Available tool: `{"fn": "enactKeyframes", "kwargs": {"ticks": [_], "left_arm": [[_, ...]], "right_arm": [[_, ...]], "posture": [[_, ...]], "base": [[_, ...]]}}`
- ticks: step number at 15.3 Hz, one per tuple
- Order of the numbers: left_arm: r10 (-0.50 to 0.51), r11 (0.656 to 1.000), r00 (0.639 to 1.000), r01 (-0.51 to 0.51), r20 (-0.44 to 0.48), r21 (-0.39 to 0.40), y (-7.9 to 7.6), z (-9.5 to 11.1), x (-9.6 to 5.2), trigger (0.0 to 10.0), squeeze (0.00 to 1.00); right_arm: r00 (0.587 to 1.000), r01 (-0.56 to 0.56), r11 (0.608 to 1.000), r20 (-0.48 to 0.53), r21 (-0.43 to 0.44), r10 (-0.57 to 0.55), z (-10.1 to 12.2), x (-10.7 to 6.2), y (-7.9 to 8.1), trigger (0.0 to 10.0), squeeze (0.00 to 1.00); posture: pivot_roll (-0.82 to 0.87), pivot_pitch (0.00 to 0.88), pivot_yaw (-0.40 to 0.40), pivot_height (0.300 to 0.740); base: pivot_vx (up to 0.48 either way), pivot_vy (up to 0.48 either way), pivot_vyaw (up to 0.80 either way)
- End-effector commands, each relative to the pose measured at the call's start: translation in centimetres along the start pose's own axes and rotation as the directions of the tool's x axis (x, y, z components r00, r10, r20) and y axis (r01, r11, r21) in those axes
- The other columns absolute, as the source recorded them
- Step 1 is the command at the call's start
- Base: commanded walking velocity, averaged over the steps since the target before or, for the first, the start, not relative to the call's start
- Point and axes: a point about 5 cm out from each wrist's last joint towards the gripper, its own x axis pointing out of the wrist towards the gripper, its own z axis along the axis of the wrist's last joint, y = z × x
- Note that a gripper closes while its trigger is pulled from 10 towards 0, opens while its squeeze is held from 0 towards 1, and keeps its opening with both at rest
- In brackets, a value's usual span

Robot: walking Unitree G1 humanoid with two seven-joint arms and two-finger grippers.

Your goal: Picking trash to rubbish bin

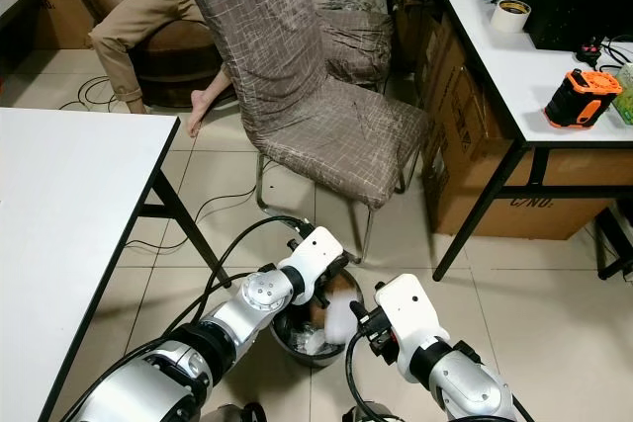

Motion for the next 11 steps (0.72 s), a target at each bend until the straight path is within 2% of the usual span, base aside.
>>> {"fn": "enactKeyframes", "kwargs": {"ticks": [1,4,5,6,7,9,10,11], "left_arm": [[-0.017,1.000,1.000,0.017,0.002,-0.001,-0.4,0.0,0.1,10.0,1.00],[0.020,1.000,1.000,-0.020,-0.013,0.023,0.2,-0.9,-0.4,10.0,1.00],[0.048,0.999,0.999,-0.048,-0.012,-0.004,0.7,-1.3,-0.7,10.0,0.24],[0.078,0.995,0.997,-0.078,-0.003,-0.059,1.4,-1.7,-1.1,10.0,0.00],[0.091,0.992,0.996,-0.091,0.001,-0.082,1.7,-1.8,-1.3,10.0,0.00],[0.186,0.953,0.980,-0.162,0.071,-0.257,3.6,-2.8,-3.1,10.0,0.00],[0.236,0.932,0.967,-0.196,0.099,-0.305,4.3,-2.9,-3.8,10.0,0.00],[0.262,0.929,0.958,-0.219,0.115,-0.299,4.7,-3.0,-4.5,10.0,0.00]], "right_arm": [[1.000,0.017,1.000,0.001,-0.007,-0.017,0.3,-0.1,-0.3,10.0,0.00],[1.000,0.026,1.000,0.005,-0.014,-0.026,0.4,0.1,-0.3,10.0,0.00],[0.999,0.040,0.999,0.007,-0.010,-0.040,0.4,0.1,-0.5,10.0,0.00],[0.998,0.055,0.998,0.008,-0.015,-0.055,0.4,0.2,-0.6,10.0,0.00],[0.998,0.061,0.998,0.009,-0.019,-0.061,0.4,0.3,-0.7,10.0,0.00],[0.982,0.186,0.983,0.032,-0.010,-0.185,0.4,1.1,-1.4,10.0,0.00],[0.971,0.238,0.971,0.031,0.018,-0.239,0.5,1.3,-1.9,10.0,0.00],[0.963,0.263,0.964,0.038,0.044,-0.265,0.7,1.5,-2.1,10.0,0.00]], "posture": [[-0.36,0.116,0.039,0.740],[-0.34,0.106,0.040,0.740],[-0.34,0.106,0.040,0.740],[-0.34,0.106,0.040,0.740],[-0.34,0.106,0.040,0.740],[-0.30,0.074,0.041,0.740],[-0.29,0.069,0.040,0.740],[-0.29,0.073,0.035,0.740]], "base": [[0.000,0.000,0.00],[0.000,0.000,0.00],[0.000,0.000,0.00],[0.000,0.000,0.00],[0.000,0.000,0.00],[0.000,0.000,0.00],[0.000,0.000,0.00],[0.000,0.000,0.00]]}}
